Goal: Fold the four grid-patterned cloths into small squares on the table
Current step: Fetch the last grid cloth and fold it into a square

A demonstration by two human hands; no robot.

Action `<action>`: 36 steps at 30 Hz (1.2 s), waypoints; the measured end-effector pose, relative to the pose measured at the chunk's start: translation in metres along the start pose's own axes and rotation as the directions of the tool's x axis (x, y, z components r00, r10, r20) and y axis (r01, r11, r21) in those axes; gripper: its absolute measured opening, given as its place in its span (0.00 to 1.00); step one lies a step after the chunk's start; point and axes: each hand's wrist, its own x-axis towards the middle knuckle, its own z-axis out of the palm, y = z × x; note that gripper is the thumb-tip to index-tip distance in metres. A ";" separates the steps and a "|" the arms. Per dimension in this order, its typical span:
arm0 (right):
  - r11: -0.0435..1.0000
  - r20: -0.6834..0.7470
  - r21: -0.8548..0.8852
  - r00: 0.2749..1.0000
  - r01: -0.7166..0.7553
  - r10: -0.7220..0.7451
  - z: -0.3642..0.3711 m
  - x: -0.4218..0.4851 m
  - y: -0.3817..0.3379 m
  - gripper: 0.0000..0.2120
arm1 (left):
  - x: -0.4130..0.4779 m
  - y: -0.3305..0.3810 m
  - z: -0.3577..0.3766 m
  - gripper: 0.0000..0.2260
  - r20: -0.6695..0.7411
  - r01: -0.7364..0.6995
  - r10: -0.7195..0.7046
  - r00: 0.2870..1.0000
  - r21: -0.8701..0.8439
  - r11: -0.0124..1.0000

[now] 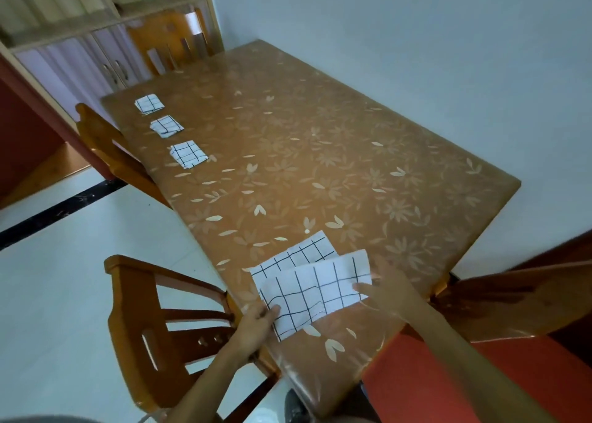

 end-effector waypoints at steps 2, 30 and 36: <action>0.992 -0.025 0.115 0.999 -0.043 0.046 0.005 0.008 -0.003 0.35 | 0.009 0.001 -0.003 0.06 -0.069 0.004 -0.008 0.998 -0.056 0.998; 0.961 0.001 -0.198 0.981 0.192 -0.196 0.068 0.039 0.024 0.22 | 0.057 -0.026 0.033 0.26 -0.042 -0.133 0.424 0.904 0.918 0.374; 0.994 0.038 -0.105 0.999 -0.002 0.006 0.068 0.027 0.053 0.28 | 0.060 -0.029 0.026 0.23 -0.018 -0.113 0.394 0.919 0.945 0.307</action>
